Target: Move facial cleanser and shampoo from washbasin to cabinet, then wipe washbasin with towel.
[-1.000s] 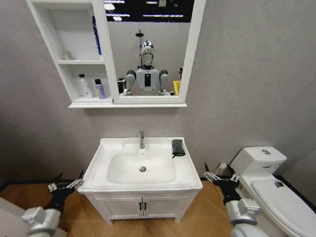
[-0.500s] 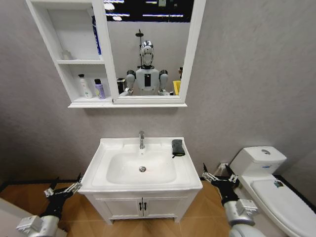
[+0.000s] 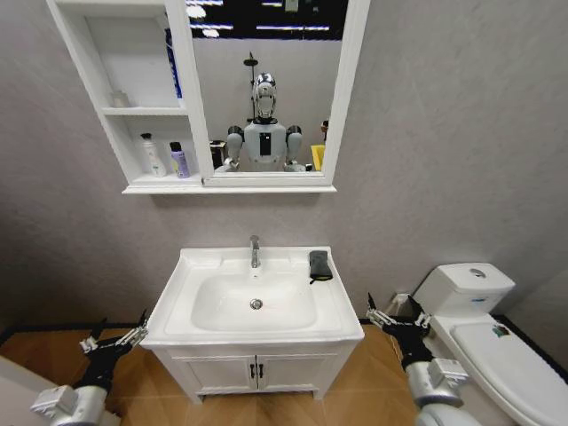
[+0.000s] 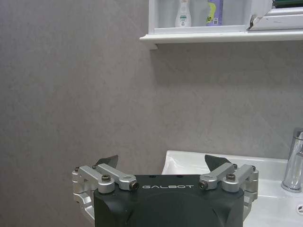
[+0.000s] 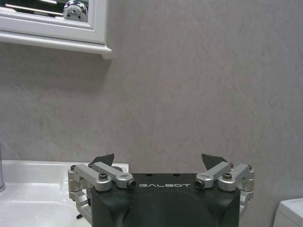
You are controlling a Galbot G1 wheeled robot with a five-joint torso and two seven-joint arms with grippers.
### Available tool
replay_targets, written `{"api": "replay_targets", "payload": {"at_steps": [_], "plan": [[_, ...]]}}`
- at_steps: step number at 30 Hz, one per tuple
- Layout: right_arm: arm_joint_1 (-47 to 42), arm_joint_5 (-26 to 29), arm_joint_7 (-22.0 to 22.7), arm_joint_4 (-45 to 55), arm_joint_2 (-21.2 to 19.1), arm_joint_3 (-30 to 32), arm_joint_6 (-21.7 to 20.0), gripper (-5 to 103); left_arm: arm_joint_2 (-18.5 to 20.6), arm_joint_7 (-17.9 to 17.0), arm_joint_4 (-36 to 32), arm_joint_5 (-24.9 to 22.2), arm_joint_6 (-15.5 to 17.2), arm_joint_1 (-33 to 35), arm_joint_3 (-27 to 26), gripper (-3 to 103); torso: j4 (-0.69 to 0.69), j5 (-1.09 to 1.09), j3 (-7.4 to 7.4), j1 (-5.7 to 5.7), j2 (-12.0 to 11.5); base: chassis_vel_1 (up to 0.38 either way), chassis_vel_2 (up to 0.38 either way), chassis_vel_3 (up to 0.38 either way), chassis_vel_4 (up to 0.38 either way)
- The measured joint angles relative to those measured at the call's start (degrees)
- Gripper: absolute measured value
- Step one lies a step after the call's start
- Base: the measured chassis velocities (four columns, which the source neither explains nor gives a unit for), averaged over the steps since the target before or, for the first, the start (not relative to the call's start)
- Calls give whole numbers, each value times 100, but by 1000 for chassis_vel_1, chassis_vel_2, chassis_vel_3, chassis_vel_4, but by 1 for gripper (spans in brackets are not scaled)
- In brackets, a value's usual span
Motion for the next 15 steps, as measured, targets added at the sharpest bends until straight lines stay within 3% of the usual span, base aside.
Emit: {"api": "replay_targets", "payload": {"at_steps": [15], "plan": [[18,-275,-108,-71,4,-26,64,100,7,-6,5,-7,7,-8,9,100,-1,0,2,8,-4,-86,90,92,-100]]}}
